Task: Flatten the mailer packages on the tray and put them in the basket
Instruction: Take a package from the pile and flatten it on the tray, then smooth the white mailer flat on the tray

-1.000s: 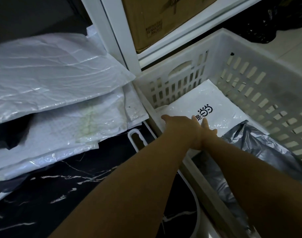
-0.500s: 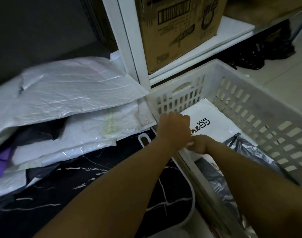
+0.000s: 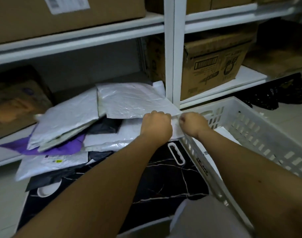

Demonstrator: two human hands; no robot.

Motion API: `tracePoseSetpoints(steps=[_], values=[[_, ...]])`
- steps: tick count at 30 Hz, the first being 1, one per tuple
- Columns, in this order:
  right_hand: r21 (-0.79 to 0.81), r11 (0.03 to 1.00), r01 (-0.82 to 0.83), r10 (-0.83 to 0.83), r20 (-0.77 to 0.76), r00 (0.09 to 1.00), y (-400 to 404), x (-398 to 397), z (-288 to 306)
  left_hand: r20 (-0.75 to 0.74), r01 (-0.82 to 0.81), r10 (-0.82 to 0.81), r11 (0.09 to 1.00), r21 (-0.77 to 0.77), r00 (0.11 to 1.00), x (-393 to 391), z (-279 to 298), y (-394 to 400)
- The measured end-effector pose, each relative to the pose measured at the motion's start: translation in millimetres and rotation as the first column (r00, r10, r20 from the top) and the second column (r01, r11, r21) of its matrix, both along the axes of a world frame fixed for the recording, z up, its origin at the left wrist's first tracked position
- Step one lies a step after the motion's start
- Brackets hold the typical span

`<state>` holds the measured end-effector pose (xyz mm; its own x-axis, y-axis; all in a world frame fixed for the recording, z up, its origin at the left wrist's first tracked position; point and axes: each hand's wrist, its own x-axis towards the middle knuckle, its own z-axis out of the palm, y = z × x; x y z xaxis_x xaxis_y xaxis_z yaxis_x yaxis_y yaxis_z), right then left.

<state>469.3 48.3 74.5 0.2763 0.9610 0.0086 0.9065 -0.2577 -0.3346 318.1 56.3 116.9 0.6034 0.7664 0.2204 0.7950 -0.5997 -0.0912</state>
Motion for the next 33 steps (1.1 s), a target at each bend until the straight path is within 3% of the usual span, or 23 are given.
tracePoseSetpoints(steps=[4, 7, 14, 19, 22, 27, 31, 33], values=[[0.143, 0.977, -0.16, 0.138, 0.154, 0.978, 11, -59, 33, 0.041, -0.087, 0.086, 0.996, 0.033, 0.995, -52, 18, 3], [0.157, 0.967, -0.2, 0.161, 0.229, 0.96, 19, -100, 47, 0.103, -0.133, 0.129, 0.99, 0.038, 0.986, -88, 24, 4], [0.042, 0.998, -0.047, 0.03, 0.327, 0.945, 43, -158, 36, 0.207, -0.221, 0.225, 0.974, -0.04, 0.952, -157, 24, 5], [0.032, 0.993, -0.111, 0.085, 0.453, 0.887, 44, -170, 43, 0.216, -0.303, 0.325, 0.944, -0.127, 0.921, -186, 27, 5], [0.103, 0.987, -0.12, 0.057, 0.473, 0.879, 35, -172, 59, 0.245, -0.348, 0.385, 0.919, -0.185, 0.89, -192, 29, 2], [0.226, 0.949, -0.222, 0.051, 0.583, 0.811, -1, -177, 82, 0.395, -0.385, 0.57, 0.803, -0.455, 0.72, -191, 42, -7], [0.262, 0.903, -0.34, 0.089, 0.661, 0.745, -39, -191, 87, 0.452, -0.193, 0.684, 0.648, -0.737, 0.572, -187, 59, -35], [0.19, 0.893, -0.409, 0.199, 0.648, 0.735, -58, -202, 88, 0.439, -0.105, 0.714, 0.579, -0.809, 0.546, -186, 64, -55]])
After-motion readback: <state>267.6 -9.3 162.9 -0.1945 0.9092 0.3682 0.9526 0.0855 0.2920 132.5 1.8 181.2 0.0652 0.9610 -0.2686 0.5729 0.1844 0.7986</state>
